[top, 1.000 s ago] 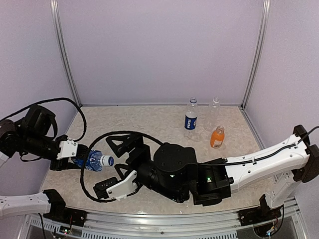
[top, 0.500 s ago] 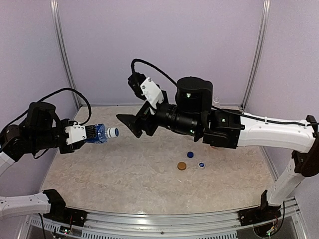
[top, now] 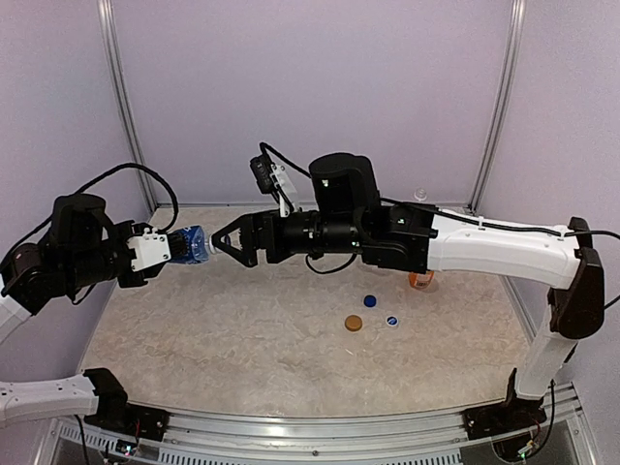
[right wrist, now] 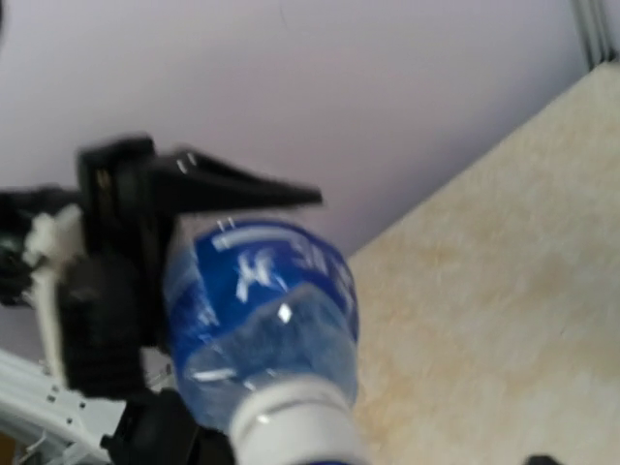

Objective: Unscrew the bottle caps

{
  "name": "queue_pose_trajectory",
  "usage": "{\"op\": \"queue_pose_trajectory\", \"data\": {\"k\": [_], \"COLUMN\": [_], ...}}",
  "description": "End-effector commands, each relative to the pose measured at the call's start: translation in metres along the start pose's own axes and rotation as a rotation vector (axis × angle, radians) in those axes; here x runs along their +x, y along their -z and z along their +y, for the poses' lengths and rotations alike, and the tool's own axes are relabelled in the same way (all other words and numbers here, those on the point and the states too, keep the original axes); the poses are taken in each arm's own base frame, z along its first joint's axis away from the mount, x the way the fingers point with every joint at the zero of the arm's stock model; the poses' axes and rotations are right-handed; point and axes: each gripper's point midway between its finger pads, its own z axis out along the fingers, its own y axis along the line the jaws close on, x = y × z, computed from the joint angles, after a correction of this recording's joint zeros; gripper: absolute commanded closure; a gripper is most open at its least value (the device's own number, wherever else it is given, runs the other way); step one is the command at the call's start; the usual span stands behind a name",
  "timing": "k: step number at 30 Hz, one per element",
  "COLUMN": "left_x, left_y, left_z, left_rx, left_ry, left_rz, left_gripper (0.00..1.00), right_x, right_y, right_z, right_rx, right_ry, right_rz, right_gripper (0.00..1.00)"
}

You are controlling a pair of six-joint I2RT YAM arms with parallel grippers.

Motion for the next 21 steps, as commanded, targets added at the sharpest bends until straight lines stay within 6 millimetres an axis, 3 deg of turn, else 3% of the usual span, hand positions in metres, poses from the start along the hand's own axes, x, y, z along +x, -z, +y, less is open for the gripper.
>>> {"op": "queue_pose_trajectory", "data": {"k": [1,4,12,14,19,21], "left_x": [-0.002,-0.002,-0.003,-0.003,-0.003,-0.003], "left_y": [0.0,0.0,0.0,0.0,-0.001,0.0], "left_z": [0.005,0.006,0.003,0.002,-0.002,-0.001], "left_rx": [-0.019,-0.02,-0.006,0.0,0.011,0.011], "left_ry": [-0.004,-0.004,-0.005,-0.007,-0.011,-0.011], "left_rz": [-0.006,-0.007,-0.01,-0.012,-0.013,-0.013], "left_gripper": [0.59,0.59,0.59,0.59,0.59,0.59], "right_x": [0.012,0.013,0.012,0.011,0.012,0.012], "right_y": [-0.012,-0.019,-0.022,-0.021,-0.025,-0.026], "right_z": [0.0,0.003,0.003,0.003,0.005,0.006], "right_rx": [-0.058,-0.101,-0.159,-0.164,-0.184,-0.185], "right_ry": [-0.089,-0.097,-0.116,-0.111,-0.103,-0.099], "right_rz": [0.068,0.078,0.068,0.065,0.084,0.086], "right_gripper": [0.15,0.36,0.74,0.74,0.57,0.56]}}
